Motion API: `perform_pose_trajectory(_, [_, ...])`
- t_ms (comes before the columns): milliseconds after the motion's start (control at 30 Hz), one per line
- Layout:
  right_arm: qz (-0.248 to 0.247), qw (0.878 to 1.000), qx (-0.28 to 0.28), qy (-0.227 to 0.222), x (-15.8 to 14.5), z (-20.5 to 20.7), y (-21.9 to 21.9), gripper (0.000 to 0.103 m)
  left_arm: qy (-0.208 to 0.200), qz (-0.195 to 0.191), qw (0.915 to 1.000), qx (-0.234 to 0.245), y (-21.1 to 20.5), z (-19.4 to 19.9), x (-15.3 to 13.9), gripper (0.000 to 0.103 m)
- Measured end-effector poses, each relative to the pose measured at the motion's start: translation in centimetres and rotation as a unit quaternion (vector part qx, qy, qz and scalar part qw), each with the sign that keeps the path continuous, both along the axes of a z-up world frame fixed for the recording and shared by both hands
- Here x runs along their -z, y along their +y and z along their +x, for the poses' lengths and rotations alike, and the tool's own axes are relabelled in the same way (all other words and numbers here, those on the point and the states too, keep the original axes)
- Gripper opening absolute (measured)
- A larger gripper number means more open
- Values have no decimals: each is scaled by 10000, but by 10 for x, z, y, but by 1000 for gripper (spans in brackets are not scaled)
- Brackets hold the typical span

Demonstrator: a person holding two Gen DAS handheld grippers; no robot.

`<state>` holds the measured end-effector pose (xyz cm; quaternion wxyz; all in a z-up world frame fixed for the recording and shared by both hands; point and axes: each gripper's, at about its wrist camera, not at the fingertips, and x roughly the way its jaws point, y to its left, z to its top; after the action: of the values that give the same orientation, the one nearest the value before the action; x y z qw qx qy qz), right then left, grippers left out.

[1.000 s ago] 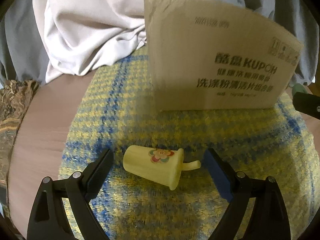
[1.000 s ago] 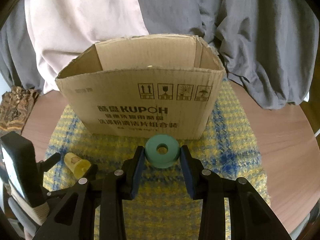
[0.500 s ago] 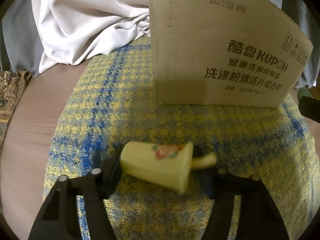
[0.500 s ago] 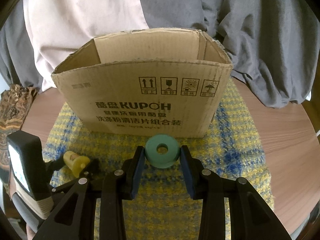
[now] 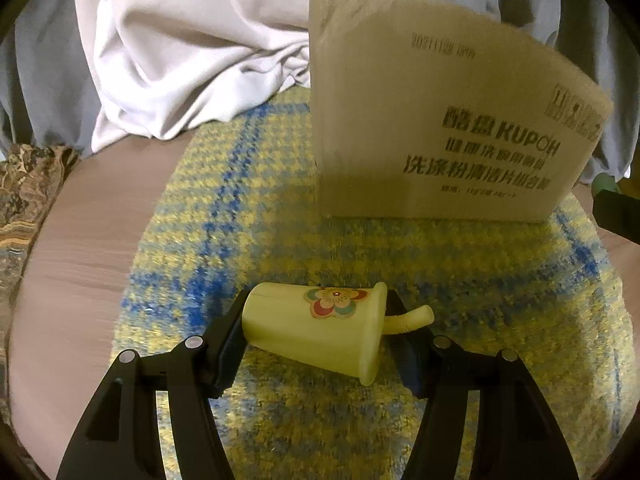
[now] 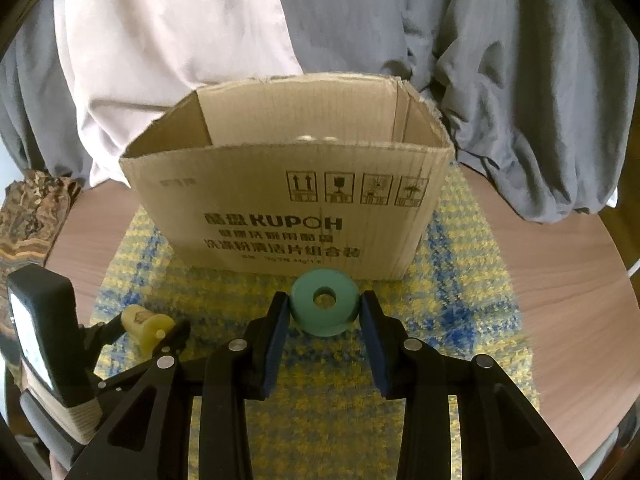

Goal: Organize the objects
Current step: 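Carry yellow cup and teal ring over the box with both tools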

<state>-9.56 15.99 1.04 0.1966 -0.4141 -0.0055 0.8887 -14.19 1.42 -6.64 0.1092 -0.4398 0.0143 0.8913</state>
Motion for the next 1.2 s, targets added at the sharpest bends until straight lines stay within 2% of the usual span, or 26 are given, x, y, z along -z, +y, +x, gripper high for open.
perform_pose_trajectory(400, [106,9993,-172,303,-40,5,-10,36,465,-54,9989,-39,0,8,-56,63])
perform_pose_trajectory(1200, [74,9972,-283,684,-106,-10,4,36,1121,5,9935,204,26,-17,-149,63])
